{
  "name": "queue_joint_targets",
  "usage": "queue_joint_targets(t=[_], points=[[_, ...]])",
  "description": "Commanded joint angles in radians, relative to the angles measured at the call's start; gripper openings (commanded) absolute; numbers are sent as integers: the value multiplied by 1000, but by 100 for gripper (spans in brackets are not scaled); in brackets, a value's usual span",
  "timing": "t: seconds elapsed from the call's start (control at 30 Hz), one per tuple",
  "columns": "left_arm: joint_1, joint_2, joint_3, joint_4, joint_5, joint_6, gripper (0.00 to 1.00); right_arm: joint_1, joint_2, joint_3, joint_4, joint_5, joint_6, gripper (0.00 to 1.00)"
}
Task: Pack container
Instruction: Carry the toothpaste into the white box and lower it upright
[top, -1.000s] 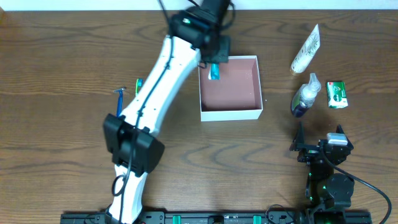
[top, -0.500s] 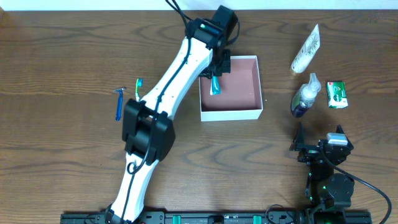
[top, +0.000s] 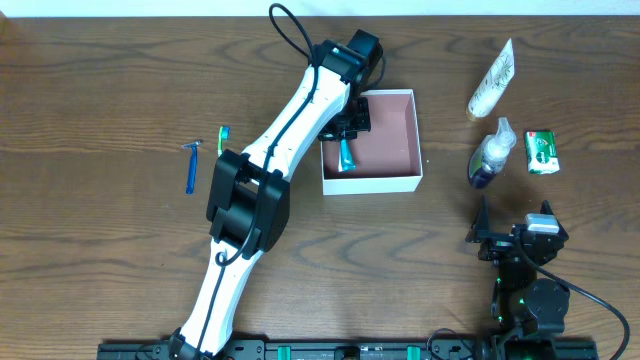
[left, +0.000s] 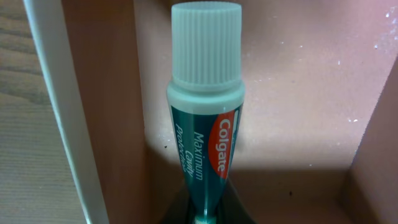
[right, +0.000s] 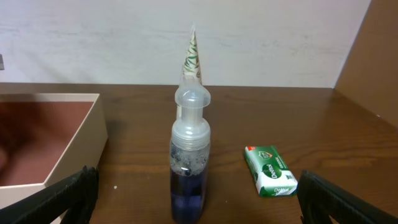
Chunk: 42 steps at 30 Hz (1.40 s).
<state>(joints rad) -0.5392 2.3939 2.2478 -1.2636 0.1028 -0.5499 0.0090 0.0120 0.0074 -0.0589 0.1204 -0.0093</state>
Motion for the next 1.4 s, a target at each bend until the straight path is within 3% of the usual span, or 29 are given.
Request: queue_joint_targets(t=[0.0, 0.33, 0.9, 1.0, 1.37], points=[[-1, 6, -18, -3, -26, -12, 6, 11, -5, -2, -4, -1, -7, 99], [-1, 6, -85, 92, -48, 18, 6, 11, -5, -2, -5, -1, -7, 99], [-1, 6, -167, 125, -69, 17, 7, 11, -5, -2, -5, -1, -7, 99], [-1, 6, -167, 125, -69, 17, 15, 11, -5, -2, -5, -1, -7, 99], [0, 5, -164, 125, -64, 18, 17, 11, -5, -2, -4, -1, -7, 99]])
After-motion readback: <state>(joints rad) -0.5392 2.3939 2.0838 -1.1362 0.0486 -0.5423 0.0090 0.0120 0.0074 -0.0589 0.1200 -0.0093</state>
